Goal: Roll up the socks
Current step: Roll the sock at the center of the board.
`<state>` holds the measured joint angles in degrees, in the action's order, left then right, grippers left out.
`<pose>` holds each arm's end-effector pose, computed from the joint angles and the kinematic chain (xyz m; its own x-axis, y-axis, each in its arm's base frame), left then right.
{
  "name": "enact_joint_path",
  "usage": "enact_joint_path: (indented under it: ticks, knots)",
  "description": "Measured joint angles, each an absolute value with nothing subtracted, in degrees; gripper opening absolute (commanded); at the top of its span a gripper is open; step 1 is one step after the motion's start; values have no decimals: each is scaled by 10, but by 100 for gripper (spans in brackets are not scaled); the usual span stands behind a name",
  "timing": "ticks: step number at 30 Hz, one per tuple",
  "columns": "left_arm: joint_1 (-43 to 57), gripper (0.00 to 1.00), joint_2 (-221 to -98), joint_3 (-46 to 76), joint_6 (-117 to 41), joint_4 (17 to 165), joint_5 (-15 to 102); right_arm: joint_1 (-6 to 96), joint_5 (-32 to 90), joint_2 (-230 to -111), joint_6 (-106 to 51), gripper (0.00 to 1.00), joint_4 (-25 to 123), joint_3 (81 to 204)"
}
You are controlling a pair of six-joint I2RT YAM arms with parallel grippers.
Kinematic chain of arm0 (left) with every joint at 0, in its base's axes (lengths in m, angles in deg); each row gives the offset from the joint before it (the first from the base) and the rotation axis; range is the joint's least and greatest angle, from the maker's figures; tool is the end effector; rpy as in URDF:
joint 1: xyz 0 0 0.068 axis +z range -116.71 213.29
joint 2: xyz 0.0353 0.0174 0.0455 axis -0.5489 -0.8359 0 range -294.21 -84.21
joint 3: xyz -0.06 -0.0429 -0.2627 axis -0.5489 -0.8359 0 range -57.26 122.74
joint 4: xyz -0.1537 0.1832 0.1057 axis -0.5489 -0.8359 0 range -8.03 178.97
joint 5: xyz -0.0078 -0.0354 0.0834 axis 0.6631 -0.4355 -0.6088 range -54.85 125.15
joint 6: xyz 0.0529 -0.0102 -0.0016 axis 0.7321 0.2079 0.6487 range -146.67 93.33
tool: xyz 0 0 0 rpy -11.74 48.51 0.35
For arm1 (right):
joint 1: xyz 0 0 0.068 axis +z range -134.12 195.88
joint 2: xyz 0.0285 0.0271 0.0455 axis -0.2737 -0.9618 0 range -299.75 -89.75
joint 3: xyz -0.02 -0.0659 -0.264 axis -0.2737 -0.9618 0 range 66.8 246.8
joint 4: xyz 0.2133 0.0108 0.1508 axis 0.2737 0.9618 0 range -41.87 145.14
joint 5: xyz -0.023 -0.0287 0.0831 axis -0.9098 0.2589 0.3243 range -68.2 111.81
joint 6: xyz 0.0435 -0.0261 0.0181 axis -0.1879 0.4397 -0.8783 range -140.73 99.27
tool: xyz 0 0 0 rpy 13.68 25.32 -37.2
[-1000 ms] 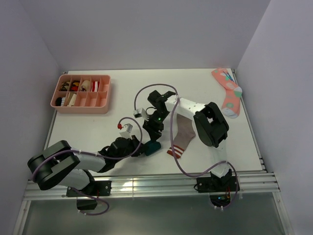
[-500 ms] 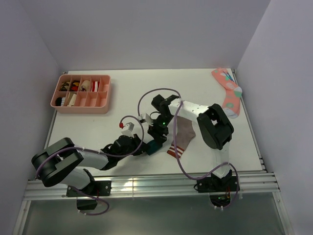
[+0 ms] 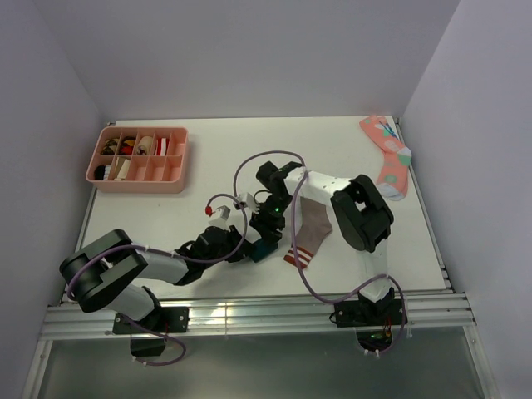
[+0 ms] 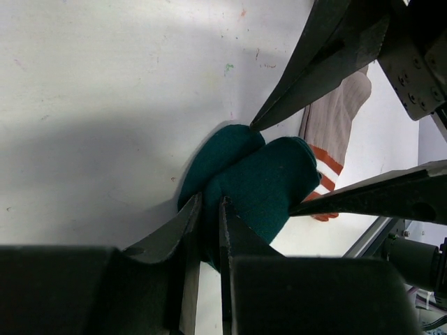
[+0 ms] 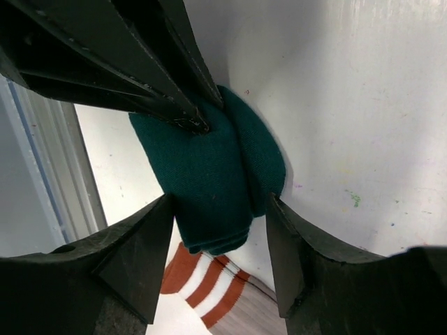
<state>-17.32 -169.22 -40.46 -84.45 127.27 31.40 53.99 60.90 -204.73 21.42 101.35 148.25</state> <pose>0.1532 -0.1828 0.1167 -0.7908 -0.3671 -0.4897 0.1243 0.6870 -0.7159 0.2810 0.2487 0.1661 -0.2422 -0.8518 -0.4644 -0.9031 0.0230 0.4289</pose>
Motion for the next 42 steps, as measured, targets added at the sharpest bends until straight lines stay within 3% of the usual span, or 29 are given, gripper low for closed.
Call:
enact_joint_path:
  ticks: [2,16,22,26,42]
  knots:
    - [-173,0,-1692,-404,-845,1272,314,540,609,-2051,208,60,1018,1487]
    - [-171,1,-1700,-394,-849,1267,318,541,610,-2081,149,27,1046,1505]
    - [-170,15,-1699,-394,-862,1264,316,539,610,-2088,113,20,1046,1509]
    - [-170,37,-1690,-396,-873,1251,305,538,610,-2092,87,17,1044,1509]
    - [-197,50,-1504,-451,-992,1066,177,534,656,-2095,-107,15,966,1469]
